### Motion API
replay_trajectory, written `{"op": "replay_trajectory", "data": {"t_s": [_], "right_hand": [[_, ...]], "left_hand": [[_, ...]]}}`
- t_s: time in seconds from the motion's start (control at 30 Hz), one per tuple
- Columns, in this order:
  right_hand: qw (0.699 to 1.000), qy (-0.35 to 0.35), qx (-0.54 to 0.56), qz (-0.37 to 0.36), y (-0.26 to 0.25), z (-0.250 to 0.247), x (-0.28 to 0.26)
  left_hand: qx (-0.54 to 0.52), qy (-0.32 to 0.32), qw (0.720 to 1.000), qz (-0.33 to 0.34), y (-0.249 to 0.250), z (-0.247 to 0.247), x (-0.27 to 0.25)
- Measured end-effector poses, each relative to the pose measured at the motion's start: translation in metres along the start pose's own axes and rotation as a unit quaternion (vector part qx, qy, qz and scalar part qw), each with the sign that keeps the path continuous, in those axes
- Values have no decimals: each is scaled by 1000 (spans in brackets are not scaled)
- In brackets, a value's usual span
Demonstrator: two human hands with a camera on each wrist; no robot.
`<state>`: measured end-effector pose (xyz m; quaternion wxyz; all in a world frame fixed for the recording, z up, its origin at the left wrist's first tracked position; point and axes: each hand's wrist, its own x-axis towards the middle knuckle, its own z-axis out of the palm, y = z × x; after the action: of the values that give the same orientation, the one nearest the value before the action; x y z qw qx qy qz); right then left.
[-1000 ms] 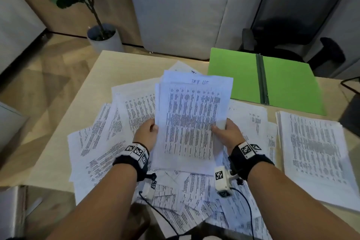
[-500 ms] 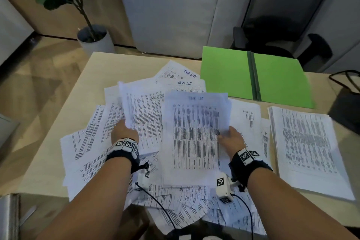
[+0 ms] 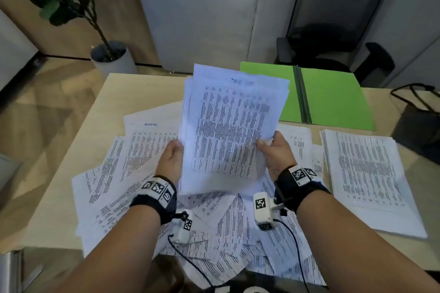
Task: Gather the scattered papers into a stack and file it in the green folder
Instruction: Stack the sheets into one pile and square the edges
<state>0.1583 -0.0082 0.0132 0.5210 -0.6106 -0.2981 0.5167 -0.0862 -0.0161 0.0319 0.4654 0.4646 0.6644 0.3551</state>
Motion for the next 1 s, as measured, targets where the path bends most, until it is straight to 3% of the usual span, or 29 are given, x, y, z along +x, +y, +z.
{"op": "replay_trajectory", "data": {"t_s": [0.07, 0.17, 0.3, 0.5, 0.7, 0.83, 0.93, 1.0], "right_hand": [[998, 33, -11, -44, -12, 3, -3], [994, 26, 36, -101, -39, 6, -9], [986, 1, 63, -154, -60, -2, -16], [994, 0, 24, -108, -43, -14, -29], [992, -4, 52, -112, -44, -11, -26], [993, 24, -77, -89, -20, -14, -27], [973, 24, -226, -36, 2, -24, -31], [963, 40, -262, -43, 2, -31, -30]], "left_hand": [[28, 9, 999, 31, 10, 5, 1], [39, 32, 994, 93, 29, 11, 11], [-109, 35, 987, 116, 52, 14, 14], [-99, 17, 992, 72, 52, 27, -3], [-101, 54, 987, 113, 58, 35, -5], [-5, 34, 996, 81, 34, 41, -2], [78, 9, 996, 34, 8, 50, 5], [112, 6, 993, 26, 5, 56, 8]]}}
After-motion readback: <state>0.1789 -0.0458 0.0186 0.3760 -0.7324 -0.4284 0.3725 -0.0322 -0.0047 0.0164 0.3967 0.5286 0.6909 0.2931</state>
